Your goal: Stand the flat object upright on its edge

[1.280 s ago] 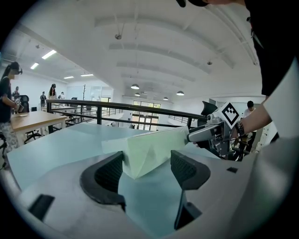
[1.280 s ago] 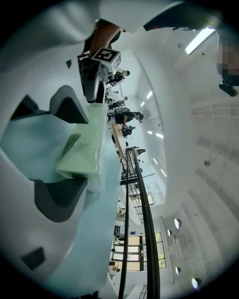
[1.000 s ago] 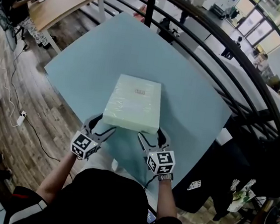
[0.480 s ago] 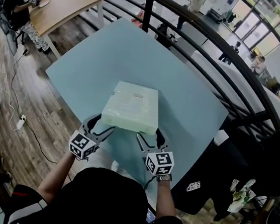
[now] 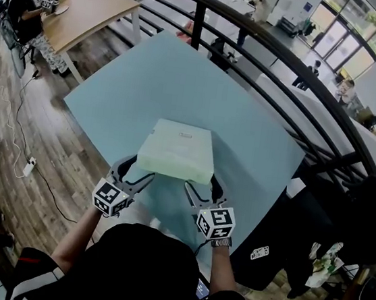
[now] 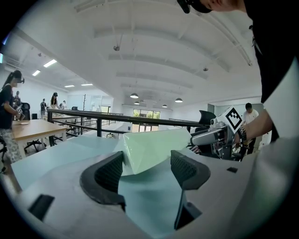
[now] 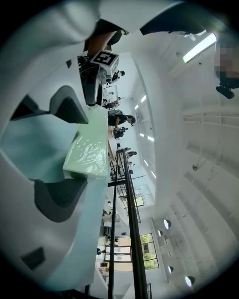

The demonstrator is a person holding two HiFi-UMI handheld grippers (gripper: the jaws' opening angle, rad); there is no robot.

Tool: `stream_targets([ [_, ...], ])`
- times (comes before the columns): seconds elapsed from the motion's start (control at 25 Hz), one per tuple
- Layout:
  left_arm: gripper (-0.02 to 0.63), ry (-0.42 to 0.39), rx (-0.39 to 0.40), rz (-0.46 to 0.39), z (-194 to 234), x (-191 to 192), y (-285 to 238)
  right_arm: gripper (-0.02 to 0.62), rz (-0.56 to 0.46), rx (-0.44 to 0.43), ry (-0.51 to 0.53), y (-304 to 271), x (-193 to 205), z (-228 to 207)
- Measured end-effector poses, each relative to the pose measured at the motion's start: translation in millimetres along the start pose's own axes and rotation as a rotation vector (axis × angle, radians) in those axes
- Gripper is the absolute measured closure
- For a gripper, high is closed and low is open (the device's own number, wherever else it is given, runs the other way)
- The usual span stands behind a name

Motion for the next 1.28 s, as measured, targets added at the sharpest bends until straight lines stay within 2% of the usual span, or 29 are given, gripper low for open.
stream_targets([
  [1.28, 0.302, -0.065, -0.023, -0.066, -6, -36, 22, 0.253, -0.065, 0.022, 0.072, 24, -34, 11],
])
Point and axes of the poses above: the fingertips, and each gripper's own axes: y backward along the fingers, z to its left, x out of its underside, the point moved 1 cm from there along y, backward along the fingers, and after that the axes turned 12 degrees about z, right-handed, at the moved point
